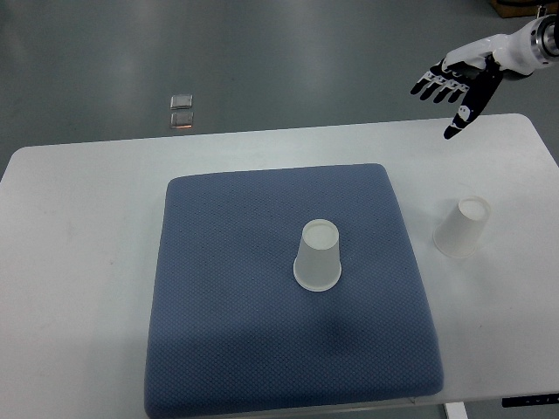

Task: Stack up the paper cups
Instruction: 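Lift the right hand and swing it over the second white paper cup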

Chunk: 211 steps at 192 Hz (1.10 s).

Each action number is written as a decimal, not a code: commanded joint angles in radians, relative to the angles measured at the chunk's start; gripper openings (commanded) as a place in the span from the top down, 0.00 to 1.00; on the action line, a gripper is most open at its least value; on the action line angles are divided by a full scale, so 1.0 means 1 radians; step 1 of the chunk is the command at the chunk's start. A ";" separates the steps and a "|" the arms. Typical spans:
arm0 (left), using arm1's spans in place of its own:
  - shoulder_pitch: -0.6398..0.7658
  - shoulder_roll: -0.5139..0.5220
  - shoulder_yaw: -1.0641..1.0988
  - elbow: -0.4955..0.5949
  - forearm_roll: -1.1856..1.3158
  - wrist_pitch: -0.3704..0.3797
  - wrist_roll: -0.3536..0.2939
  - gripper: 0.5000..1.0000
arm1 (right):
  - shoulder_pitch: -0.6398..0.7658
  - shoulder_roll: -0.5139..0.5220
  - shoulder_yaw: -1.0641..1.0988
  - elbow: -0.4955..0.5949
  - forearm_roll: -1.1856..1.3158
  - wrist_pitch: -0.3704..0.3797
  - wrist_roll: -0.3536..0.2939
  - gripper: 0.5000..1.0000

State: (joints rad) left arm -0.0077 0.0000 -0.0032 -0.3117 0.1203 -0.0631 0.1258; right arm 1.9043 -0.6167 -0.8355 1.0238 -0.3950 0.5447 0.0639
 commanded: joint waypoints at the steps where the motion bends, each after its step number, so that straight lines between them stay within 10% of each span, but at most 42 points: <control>1: 0.002 0.000 -0.001 -0.018 -0.001 -0.001 0.000 0.00 | 0.125 -0.003 -0.106 0.090 -0.064 0.060 -0.006 0.16; 66: 0.005 0.000 0.000 -0.024 -0.001 -0.041 0.001 0.00 | 0.407 0.006 -0.218 0.315 -0.113 0.066 -0.045 0.16; 161: 0.006 0.000 0.002 -0.009 -0.002 -0.041 0.001 0.00 | 0.345 0.009 -0.226 0.328 -0.120 0.066 -0.122 0.17; 211: 0.006 0.000 0.000 -0.009 -0.002 -0.041 0.003 0.00 | 0.176 0.057 -0.221 0.314 -0.119 -0.124 -0.122 0.17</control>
State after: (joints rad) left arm -0.0015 0.0000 -0.0015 -0.3205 0.1180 -0.1044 0.1289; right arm 2.1506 -0.5785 -1.0572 1.3471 -0.5143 0.4924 -0.0585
